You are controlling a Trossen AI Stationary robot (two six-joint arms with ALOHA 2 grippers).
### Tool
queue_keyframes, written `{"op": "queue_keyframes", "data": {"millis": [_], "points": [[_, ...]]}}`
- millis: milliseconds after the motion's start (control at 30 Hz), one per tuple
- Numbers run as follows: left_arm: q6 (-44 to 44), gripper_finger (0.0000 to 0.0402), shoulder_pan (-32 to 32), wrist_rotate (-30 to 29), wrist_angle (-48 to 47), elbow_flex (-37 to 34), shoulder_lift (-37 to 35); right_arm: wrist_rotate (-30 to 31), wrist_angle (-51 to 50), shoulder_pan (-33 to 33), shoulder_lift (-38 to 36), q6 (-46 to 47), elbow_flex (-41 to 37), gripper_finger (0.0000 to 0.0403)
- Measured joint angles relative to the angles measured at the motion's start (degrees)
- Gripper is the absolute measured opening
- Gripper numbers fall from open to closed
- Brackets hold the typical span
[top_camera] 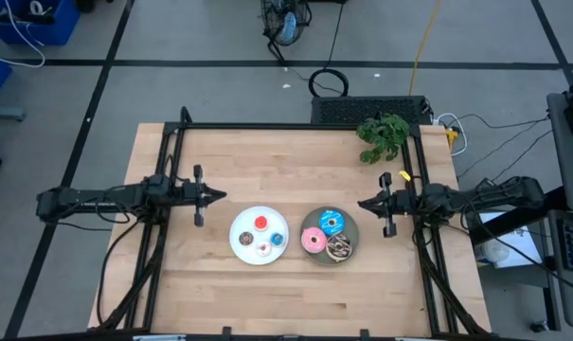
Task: Pick & Place donuts
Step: Return to Home Position
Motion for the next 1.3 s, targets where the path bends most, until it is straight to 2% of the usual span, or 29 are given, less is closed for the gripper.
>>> {"op": "queue_keyframes", "data": {"millis": [300, 1300], "points": [[-1.80, 0.0020, 0.00, -0.05, -2.42, 0.00, -0.01, 0.02, 1.91, 0.00, 0.15, -2.58, -0.03, 0.0000], [-1.97, 0.0024, -0.02, -0.18, -1.43, 0.00, -0.02, 0.00, 1.84, 0.04, 0.11, -2.72, -0.03, 0.0000]]}}
